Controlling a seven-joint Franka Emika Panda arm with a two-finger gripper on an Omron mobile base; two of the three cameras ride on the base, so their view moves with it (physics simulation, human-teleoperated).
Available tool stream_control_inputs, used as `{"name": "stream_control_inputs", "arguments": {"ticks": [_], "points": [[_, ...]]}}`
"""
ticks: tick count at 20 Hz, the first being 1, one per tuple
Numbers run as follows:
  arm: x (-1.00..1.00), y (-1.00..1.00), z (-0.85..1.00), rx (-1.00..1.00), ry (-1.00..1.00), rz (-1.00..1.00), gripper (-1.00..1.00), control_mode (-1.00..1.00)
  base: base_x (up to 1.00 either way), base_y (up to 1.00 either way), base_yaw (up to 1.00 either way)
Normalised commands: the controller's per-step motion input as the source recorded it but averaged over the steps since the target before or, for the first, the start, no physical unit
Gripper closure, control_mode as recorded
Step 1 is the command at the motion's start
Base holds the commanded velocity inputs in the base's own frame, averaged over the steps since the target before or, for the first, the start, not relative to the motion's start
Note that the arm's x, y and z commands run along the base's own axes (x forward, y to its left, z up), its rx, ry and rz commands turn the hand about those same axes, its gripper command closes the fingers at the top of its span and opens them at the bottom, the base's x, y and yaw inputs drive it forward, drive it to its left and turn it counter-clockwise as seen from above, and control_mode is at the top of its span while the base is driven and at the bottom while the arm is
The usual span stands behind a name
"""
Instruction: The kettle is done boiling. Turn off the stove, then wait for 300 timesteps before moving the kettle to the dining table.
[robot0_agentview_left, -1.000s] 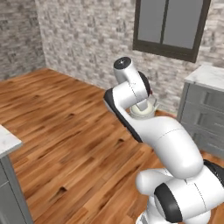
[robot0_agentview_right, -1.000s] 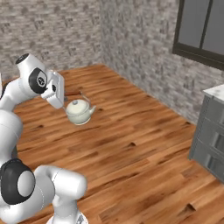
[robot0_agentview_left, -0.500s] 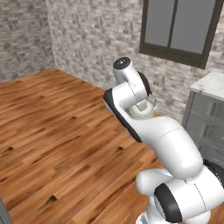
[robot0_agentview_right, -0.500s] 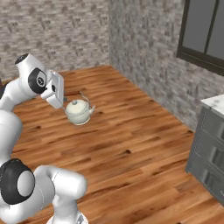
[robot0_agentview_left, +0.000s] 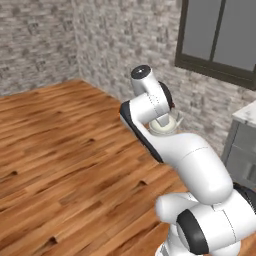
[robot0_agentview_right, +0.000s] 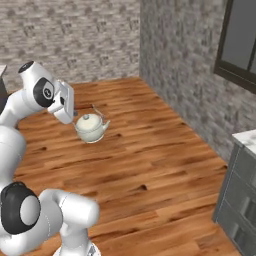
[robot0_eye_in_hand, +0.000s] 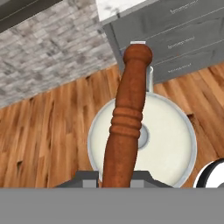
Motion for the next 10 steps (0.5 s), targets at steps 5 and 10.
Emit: {"name": "stream_control_inputs", "arguments": {"ticks": [5,10], "points": [[0.00,0.00,0.00,0.00,0.00,0.00,1.00,1.00,0.88,-0.27,0.28],[0.00,0.00,0.00,0.00,0.00,0.00,1.00,1.00,0.90,-0.16,0.25]]}}
